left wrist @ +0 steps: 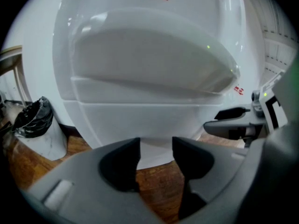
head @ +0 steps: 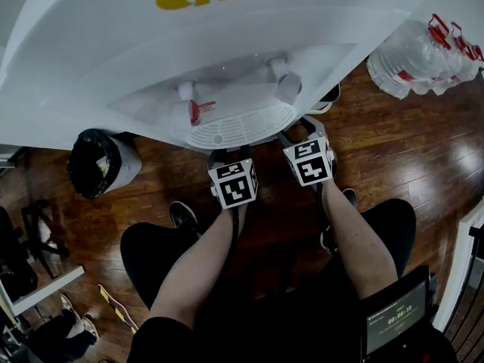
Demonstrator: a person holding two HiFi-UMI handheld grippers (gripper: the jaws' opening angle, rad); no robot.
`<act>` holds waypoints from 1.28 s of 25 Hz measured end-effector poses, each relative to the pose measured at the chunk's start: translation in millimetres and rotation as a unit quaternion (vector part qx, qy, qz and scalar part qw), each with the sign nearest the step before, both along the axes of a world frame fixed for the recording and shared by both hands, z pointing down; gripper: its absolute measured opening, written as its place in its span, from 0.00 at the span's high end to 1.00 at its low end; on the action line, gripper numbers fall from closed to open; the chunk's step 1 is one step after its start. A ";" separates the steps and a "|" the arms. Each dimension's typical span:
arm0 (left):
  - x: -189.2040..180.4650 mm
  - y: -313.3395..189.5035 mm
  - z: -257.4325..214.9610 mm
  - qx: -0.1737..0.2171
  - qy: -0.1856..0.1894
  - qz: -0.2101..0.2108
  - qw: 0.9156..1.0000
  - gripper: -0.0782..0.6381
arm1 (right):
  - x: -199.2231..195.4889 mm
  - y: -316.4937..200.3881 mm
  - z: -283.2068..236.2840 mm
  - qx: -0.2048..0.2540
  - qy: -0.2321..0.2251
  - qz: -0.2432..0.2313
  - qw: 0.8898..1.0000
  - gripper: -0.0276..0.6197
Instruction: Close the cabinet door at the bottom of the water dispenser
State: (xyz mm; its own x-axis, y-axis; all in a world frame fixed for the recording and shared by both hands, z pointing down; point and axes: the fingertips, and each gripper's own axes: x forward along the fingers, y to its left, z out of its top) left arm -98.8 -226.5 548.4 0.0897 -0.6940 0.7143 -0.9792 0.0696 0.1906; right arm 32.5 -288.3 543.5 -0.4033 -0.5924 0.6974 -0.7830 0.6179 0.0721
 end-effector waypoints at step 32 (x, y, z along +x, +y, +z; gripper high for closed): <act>58.9 62.4 -199.2 0.166 0.075 0.166 0.969 0.63 | -10.6 89.8 -174.3 0.017 -0.229 0.055 0.972 0.75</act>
State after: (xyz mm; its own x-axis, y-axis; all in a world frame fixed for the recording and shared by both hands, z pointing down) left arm -39.9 -164.2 349.2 0.4324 -0.7984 0.4191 -0.8970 -0.3337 0.2898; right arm 21.9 -198.5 369.2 -0.5999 -0.6688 0.4391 -0.7988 0.5323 -0.2804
